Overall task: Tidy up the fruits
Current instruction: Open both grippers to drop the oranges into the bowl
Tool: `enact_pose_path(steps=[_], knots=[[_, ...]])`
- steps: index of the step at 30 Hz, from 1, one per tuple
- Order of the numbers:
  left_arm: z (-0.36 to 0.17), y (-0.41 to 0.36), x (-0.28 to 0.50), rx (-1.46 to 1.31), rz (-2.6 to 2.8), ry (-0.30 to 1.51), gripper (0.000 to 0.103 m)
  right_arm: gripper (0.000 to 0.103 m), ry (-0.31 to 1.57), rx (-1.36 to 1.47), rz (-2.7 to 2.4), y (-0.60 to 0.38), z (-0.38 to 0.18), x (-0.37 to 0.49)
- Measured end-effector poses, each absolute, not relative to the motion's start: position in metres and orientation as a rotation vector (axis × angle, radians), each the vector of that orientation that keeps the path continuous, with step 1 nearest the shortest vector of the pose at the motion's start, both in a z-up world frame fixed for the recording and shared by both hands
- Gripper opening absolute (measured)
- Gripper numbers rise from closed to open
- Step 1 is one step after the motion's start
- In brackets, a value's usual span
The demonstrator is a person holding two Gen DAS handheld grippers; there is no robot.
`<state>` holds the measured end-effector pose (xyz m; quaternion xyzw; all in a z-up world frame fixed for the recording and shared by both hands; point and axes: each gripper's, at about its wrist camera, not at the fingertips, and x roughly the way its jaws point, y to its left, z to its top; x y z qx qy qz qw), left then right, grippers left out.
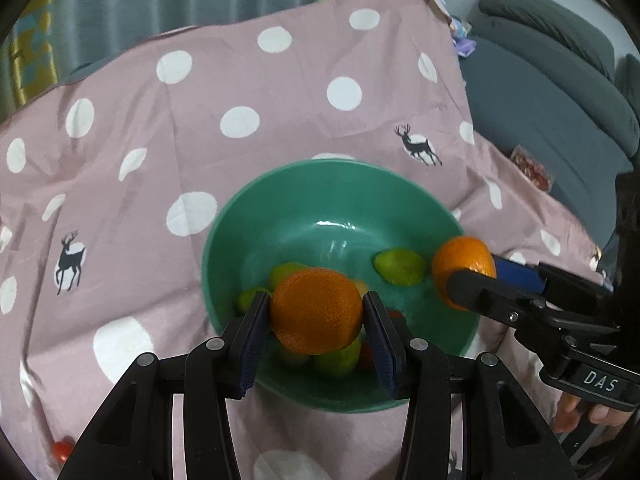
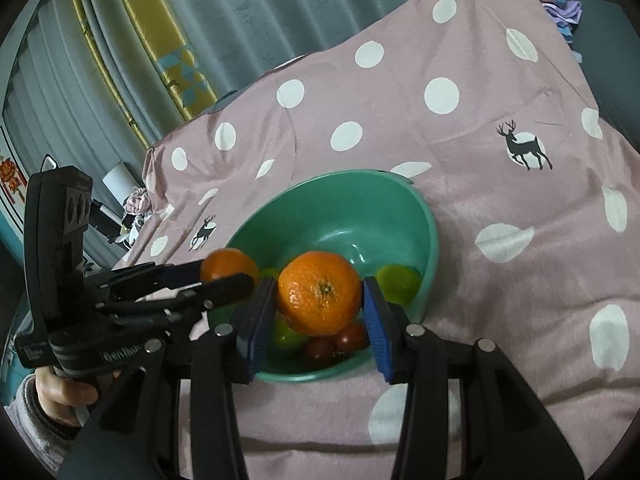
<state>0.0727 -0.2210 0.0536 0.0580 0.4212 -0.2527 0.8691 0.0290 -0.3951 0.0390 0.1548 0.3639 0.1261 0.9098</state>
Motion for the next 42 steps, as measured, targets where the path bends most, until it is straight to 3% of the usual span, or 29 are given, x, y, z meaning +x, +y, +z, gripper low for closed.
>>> enact_pose_path(steps=[42], knots=[[0.028,-0.244,0.101,0.271,-0.475,0.919,0.048,0.045,0.824,0.141,0.171,-0.382,0.027,0.066]])
